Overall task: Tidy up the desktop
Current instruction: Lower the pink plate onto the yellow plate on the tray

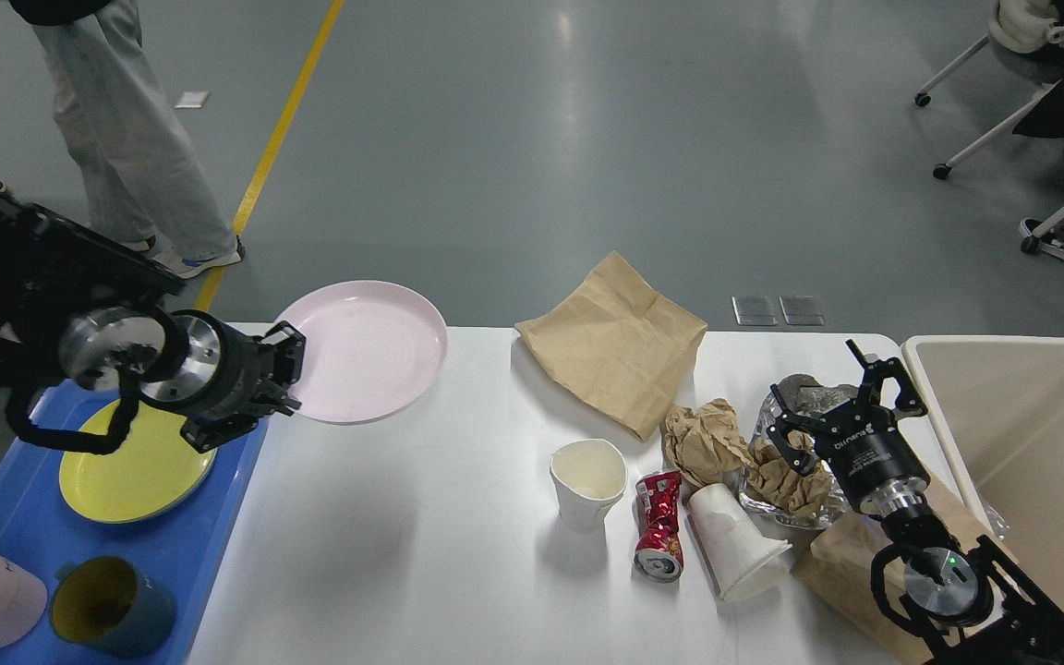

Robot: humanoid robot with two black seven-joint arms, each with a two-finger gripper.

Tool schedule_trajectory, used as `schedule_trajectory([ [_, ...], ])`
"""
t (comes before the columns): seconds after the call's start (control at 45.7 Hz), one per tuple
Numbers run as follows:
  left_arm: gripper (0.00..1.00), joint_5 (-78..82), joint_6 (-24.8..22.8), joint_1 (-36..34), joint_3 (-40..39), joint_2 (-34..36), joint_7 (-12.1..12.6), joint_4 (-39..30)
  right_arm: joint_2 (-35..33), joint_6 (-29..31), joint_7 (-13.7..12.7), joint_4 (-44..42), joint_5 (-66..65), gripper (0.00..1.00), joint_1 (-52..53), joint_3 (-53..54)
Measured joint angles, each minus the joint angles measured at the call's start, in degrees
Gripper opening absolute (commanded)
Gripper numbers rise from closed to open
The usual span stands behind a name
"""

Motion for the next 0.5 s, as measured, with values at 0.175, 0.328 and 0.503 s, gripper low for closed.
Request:
schedule_trajectory([
  [0.175,0.00,2.1,-8.1,6.1,5.5,7.2,0.4,9.8,0.0,0.0,0.0,0.0,0.0,1.00,0.0,0.0],
  [0.328,0.00,5.0,-10.8,16.1,6.1,11.6,0.5,21.2,0.0,0.0,0.0,0.0,0.0,1.00,0.0,0.0],
  [0.503,0.00,6.4,-11.1,29.0,2.0,15.9,1.1,34.8,0.0,0.0,0.0,0.0,0.0,1.00,0.0,0.0],
])
